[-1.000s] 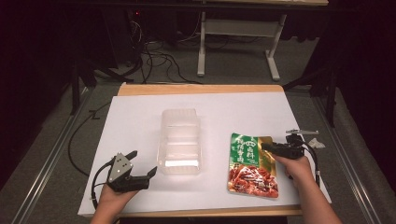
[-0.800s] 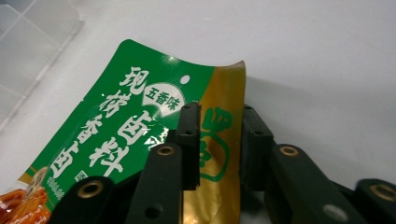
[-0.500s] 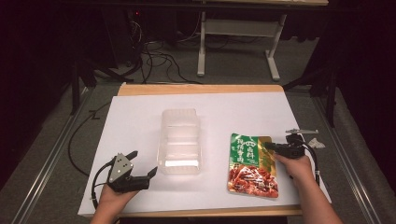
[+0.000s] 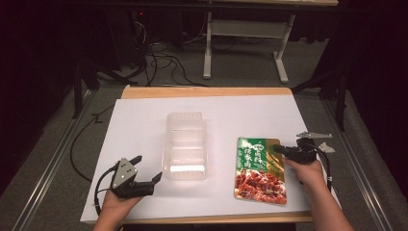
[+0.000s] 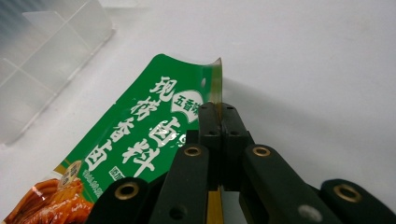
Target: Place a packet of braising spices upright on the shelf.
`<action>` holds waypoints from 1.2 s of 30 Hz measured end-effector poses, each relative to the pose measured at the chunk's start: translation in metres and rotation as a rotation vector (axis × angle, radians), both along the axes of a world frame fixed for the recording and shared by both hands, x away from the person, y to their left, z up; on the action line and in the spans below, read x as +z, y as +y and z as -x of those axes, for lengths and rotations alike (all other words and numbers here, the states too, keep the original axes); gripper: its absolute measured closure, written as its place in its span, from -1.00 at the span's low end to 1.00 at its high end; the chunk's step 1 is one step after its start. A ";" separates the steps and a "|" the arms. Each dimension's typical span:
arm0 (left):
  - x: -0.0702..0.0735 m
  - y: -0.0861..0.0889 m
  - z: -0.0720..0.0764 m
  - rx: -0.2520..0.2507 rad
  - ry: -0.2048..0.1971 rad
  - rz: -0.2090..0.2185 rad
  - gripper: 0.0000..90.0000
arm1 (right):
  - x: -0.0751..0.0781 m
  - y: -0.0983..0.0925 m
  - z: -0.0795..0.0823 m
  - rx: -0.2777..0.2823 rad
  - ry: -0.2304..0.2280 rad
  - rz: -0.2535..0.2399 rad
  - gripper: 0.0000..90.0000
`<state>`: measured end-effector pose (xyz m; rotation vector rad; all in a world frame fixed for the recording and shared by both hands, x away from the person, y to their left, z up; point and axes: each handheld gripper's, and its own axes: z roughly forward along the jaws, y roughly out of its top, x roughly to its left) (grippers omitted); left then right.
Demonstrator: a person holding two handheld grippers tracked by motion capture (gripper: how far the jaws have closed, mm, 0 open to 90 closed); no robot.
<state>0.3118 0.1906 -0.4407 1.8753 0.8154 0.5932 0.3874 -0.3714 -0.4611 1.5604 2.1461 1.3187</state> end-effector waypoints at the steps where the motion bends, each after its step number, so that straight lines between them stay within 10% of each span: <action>1: 0.000 0.000 0.000 -0.001 0.000 0.000 -0.76 | -0.001 0.000 -0.001 0.001 0.012 -0.013 1.00; 15: 0.000 -0.001 0.000 -0.009 0.002 -0.003 -0.74 | -0.021 -0.001 -0.012 0.043 0.134 -0.131 0.29; 19: -0.001 -0.001 0.000 -0.011 0.002 -0.005 -0.74 | -0.023 0.000 -0.014 0.043 0.138 -0.122 0.36; 24: 0.000 0.000 0.000 -0.010 0.001 -0.004 -0.74 | -0.019 0.001 -0.012 0.029 0.098 -0.033 1.00; 36: 0.001 0.001 0.001 -0.002 -0.007 0.009 -0.74 | 0.010 0.005 0.003 0.046 -0.020 -0.059 1.00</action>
